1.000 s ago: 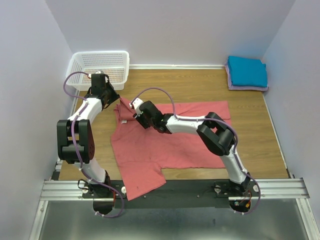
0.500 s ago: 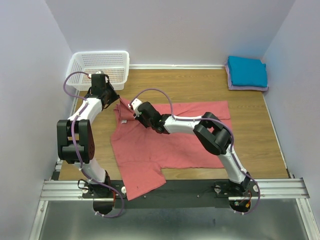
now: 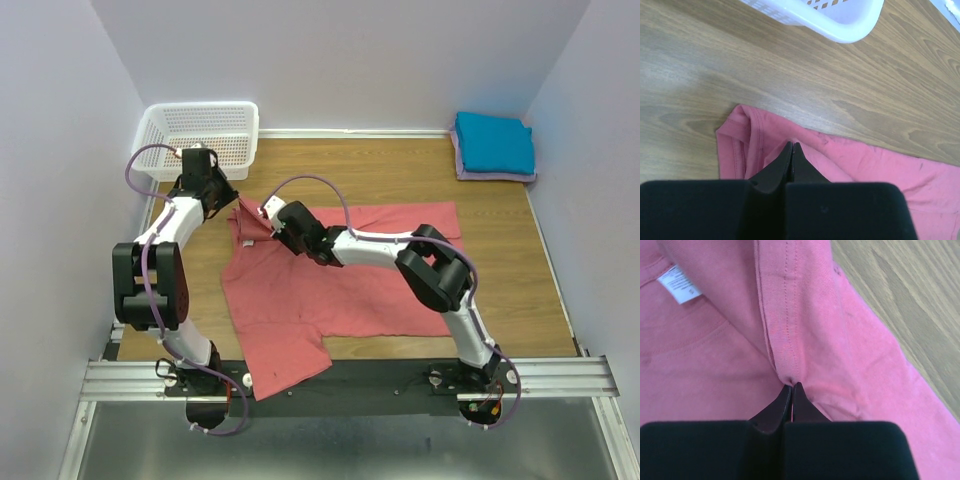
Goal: Fold and stack the t-shirts
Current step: Fold the tshirt
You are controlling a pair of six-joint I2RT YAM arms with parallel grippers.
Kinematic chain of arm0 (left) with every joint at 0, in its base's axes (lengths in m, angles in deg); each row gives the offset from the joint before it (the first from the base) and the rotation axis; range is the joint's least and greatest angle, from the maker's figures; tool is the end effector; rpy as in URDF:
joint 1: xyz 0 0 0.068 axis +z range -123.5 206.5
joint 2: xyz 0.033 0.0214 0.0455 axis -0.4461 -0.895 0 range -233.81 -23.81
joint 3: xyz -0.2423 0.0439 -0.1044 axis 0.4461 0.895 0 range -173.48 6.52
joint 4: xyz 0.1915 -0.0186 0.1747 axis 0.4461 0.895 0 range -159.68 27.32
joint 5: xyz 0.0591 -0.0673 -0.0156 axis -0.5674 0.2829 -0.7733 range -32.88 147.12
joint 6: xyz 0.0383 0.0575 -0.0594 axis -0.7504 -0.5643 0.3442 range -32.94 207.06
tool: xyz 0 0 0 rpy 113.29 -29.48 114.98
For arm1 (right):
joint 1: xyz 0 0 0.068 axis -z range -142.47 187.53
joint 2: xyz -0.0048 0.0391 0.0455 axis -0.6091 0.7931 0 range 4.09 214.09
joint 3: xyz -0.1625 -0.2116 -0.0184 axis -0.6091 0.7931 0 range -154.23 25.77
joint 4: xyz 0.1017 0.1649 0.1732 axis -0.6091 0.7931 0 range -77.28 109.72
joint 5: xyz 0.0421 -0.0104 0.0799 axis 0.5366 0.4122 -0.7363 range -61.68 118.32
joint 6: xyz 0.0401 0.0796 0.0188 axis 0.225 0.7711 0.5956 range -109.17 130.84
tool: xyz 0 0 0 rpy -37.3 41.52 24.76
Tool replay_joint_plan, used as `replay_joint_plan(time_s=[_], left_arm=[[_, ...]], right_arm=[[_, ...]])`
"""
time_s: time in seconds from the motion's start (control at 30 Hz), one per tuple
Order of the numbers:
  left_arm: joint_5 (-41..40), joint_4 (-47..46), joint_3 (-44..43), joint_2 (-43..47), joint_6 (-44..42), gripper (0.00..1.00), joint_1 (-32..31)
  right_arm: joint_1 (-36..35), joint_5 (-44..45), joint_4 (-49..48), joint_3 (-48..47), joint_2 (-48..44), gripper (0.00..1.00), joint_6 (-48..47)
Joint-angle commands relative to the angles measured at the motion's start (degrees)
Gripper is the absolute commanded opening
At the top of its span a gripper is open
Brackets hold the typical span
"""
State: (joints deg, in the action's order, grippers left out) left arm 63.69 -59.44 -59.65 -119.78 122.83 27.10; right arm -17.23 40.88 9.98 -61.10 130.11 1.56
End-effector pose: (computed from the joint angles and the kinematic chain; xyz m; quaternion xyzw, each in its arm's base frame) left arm 0.4066 -0.0051 0.2020 -0.2594 0.8673 -0.1769 0.3862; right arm 0.3158 0.4163 0.1243 -0.4286 0.7785 0.0832 0.4510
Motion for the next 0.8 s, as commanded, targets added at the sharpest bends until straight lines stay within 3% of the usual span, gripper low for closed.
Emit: replay_joint_plan(time_s=[0.0, 0.3, 0.57, 0.77], left_arm=[[-1.91, 2.06, 1.74, 5.95, 0.0, 0.0, -0.43], [2.31, 3.82, 14.22, 19.22, 2.29, 0.0, -0.43], [-0.15, 11.82, 23.27, 34.68, 4.22, 0.0, -0.43], [0.9, 14.28, 30.13, 39.97, 7.12, 0.0, -0.43]], right_arm=[[-0.43, -2.44, 5.53, 1.79, -6.3, 0.01, -1.09], [-0.43, -10.44, 14.5, 5.04, -13.07, 0.01, -1.71], [-0.43, -15.19, 20.14, 7.42, -16.15, 0.01, -2.76], [-0.43, -17.3, 22.34, 9.26, -16.94, 0.01, -2.94]])
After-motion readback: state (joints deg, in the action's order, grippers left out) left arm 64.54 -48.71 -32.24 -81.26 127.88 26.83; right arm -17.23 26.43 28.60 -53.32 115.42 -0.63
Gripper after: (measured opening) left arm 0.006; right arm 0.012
